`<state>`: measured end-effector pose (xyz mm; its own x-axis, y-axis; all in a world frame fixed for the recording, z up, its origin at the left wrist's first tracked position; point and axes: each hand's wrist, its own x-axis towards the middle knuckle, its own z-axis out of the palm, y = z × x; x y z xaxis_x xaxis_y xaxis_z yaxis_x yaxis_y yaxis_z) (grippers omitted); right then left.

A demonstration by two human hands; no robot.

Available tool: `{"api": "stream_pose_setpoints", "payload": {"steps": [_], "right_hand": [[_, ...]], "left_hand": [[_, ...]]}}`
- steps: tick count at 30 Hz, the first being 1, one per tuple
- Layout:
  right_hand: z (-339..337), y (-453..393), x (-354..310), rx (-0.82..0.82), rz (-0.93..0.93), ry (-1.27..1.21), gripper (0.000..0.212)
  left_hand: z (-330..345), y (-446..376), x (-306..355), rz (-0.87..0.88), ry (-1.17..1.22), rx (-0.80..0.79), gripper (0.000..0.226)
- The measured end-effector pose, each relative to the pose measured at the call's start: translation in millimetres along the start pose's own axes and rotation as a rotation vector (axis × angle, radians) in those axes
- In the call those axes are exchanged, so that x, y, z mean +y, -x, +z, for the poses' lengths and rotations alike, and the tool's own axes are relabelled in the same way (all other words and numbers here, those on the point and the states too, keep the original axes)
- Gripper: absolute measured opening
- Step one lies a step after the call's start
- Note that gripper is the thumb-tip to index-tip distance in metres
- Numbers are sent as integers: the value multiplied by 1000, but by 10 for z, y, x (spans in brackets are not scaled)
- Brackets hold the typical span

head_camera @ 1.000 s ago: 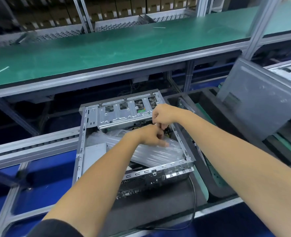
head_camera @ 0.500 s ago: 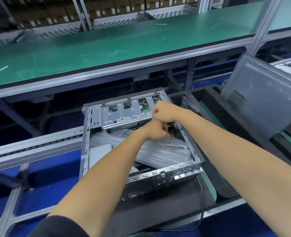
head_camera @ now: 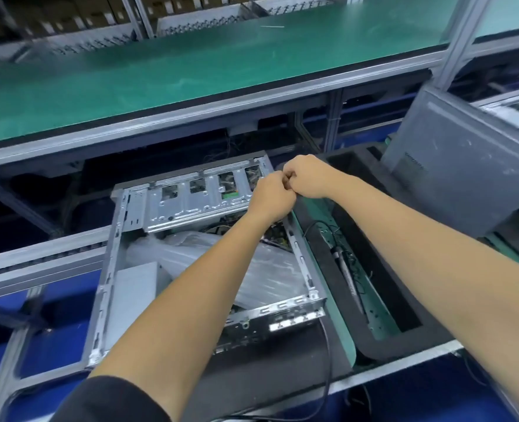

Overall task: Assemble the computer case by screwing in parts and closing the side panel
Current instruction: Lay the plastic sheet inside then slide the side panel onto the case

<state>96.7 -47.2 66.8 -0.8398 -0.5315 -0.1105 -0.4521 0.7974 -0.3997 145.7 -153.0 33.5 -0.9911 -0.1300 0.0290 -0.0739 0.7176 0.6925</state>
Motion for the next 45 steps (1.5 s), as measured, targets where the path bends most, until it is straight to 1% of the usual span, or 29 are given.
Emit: {"api": "stream_pose_setpoints", "payload": {"steps": [3,7,9,11,13,15,17,19,21,22,24,25,27,29,30,33,37,41,43,45], "right_hand": [[-168,82,503,56,25,-15,20],[-467,210,1199,105,43,-10,18],[-622,285,1544,147,60,5,18],[-788,343,1877,202,88,79,21],[-971,390,2185,286,119,211,24],[-1162,424,2451,397,162,347,25],[-1322,463,2682,478,244,420,32],[-1423,498,2859,448,381,414,42],[-1461,521,3006,346,508,335,50],[-1465,532,3075,299,554,265,49],[-1462,551,3168,234,594,136,37],[-1456,554,3184,232,590,110,27],[-1458,559,3174,267,568,149,7],[-1449,550,3101,304,542,197,19],[-1448,548,3055,320,524,217,20],[-1541,489,2830,404,448,284,14],[-1942,396,2377,511,367,361,14],[-2296,412,1873,647,351,387,30],[-2349,455,1570,753,271,380,23],[-2331,502,1226,829,176,349,17]], "left_hand": [[361,-184,326,10,18,-19,4],[883,-432,819,45,0,-61,20],[1166,-571,1052,41,3,-66,17],[1433,-703,1270,20,65,-74,10],[1672,-808,1469,3,123,-84,4],[1865,-899,1660,3,159,-90,5],[2021,-977,1849,4,183,-106,6],[2143,-1045,2009,-1,195,-124,3],[2255,-1095,2132,-9,195,-138,5],[2309,-1109,2184,-7,188,-145,6],[2393,-1115,2247,-2,181,-158,5],[2419,-1112,2257,-1,180,-165,5],[2431,-1103,2248,4,171,-174,5],[2391,-1104,2211,3,154,-176,5],[2362,-1113,2187,-3,148,-173,5],[2236,-1159,2110,-25,147,-151,7],[2007,-1173,2001,-33,199,-106,12],[1687,-1124,1893,-59,281,-40,25],[1492,-1110,1842,-108,414,-13,32],[1220,-1079,1762,-218,733,-17,43]]}}
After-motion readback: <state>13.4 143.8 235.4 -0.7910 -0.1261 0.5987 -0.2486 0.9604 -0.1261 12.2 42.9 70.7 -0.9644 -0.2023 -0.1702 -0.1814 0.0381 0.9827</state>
